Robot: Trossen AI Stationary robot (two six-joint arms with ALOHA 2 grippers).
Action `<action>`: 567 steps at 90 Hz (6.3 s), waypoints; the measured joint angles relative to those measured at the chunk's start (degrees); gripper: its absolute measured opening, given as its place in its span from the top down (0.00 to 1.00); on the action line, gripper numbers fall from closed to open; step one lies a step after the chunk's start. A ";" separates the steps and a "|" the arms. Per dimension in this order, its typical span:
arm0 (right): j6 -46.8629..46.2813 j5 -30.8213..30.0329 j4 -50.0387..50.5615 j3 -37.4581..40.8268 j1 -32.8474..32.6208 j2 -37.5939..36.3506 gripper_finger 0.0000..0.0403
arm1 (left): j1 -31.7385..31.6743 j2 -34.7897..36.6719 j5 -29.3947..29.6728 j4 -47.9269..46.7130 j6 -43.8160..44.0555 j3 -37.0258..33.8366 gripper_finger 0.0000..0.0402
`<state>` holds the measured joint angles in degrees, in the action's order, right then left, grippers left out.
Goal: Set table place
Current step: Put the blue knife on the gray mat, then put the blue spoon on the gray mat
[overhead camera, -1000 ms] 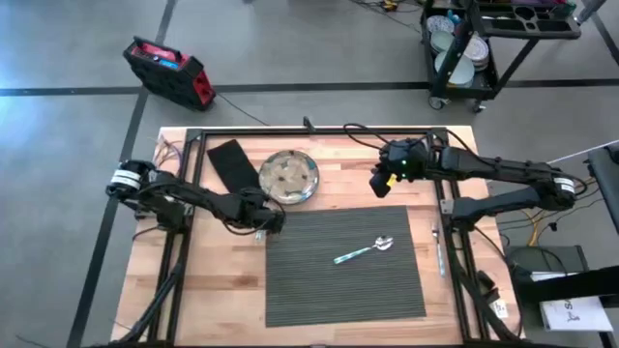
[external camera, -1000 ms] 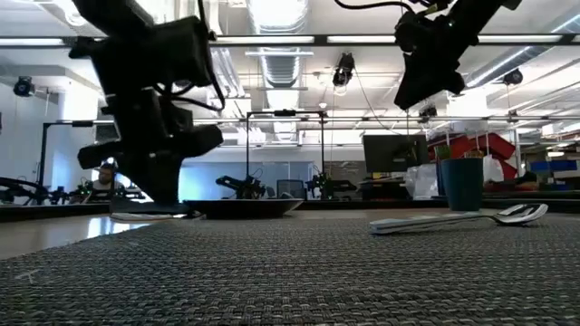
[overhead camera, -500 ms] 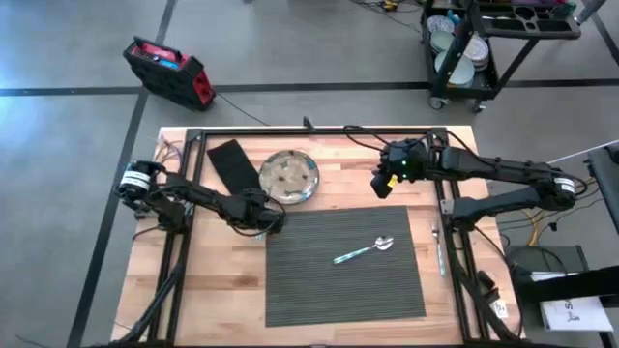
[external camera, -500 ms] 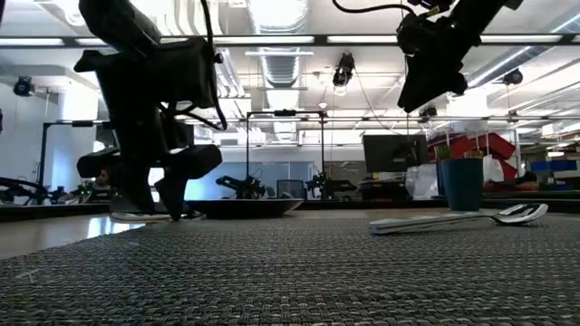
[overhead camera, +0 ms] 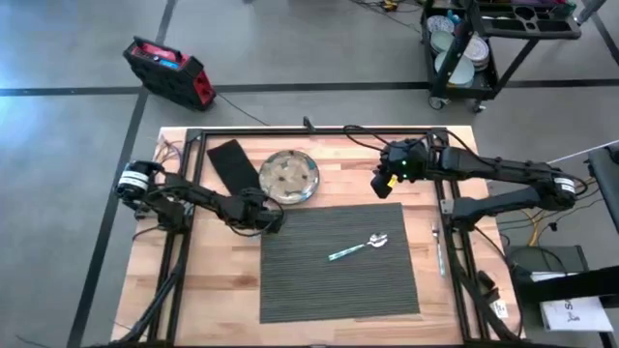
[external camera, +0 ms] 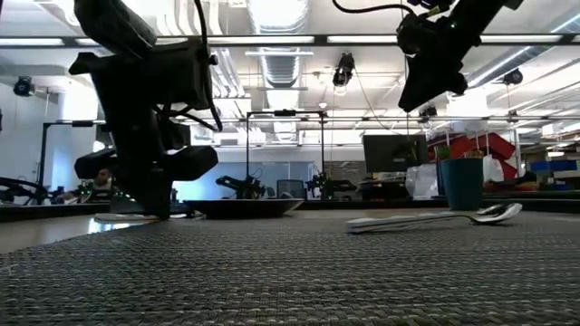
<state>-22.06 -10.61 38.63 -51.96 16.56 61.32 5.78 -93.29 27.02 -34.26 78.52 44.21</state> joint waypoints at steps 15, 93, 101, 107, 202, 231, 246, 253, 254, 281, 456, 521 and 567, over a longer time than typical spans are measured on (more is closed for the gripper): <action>0.01 0.00 -0.01 0.00 -0.02 0.00 0.83 | -0.04 2.58 -1.83 0.12 -0.44 -0.25 1.00; -0.94 -0.03 -0.14 0.00 -0.02 0.00 0.79 | 1.30 9.96 -4.65 14.65 -10.90 -0.07 1.00; -1.22 -0.02 -0.09 0.00 0.00 0.00 0.78 | 1.29 8.80 -3.61 12.31 -9.21 -0.07 1.00; -1.31 -0.02 -0.08 0.00 0.00 0.00 0.79 | 1.29 8.03 -2.29 9.92 -7.00 -0.09 1.00; -1.36 0.02 0.14 0.00 -0.02 0.00 0.81 | 0.15 3.96 -12.00 4.43 -9.70 -0.72 1.00; -1.34 0.08 2.02 0.00 -0.02 0.06 0.87 | 4.29 7.19 -9.79 37.18 -23.91 -0.92 1.00; -1.36 0.04 1.92 0.04 -0.02 0.94 0.88 | 4.22 4.34 -11.79 36.74 -20.10 -1.14 1.00; -1.33 0.11 2.29 0.10 -0.03 1.14 0.87 | 4.34 2.37 -12.58 37.65 -18.52 -1.03 1.00; -1.33 0.11 2.29 0.12 -0.04 1.14 0.87 | 4.43 2.04 -12.63 37.62 -18.29 -1.11 1.00; -4.16 6.18 2.94 3.59 -1.90 1.60 0.83 | 6.73 -5.37 -21.58 46.51 -23.35 3.16 1.00; -45.57 -13.02 -28.94 3.89 -30.07 24.30 0.95 | 15.39 -6.22 -12.58 24.19 -35.65 5.96 1.00; -54.58 -6.95 -37.07 3.10 -34.50 37.79 1.00 | 13.09 -6.30 -15.70 26.31 -38.95 5.25 1.00; -58.58 -3.32 -34.36 1.23 -39.35 40.15 1.00 | 13.22 -6.30 -17.13 26.53 -40.19 4.98 1.00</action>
<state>-80.64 -13.93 4.28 -50.74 -22.80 101.47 19.00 -99.59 9.89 -7.73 38.33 49.19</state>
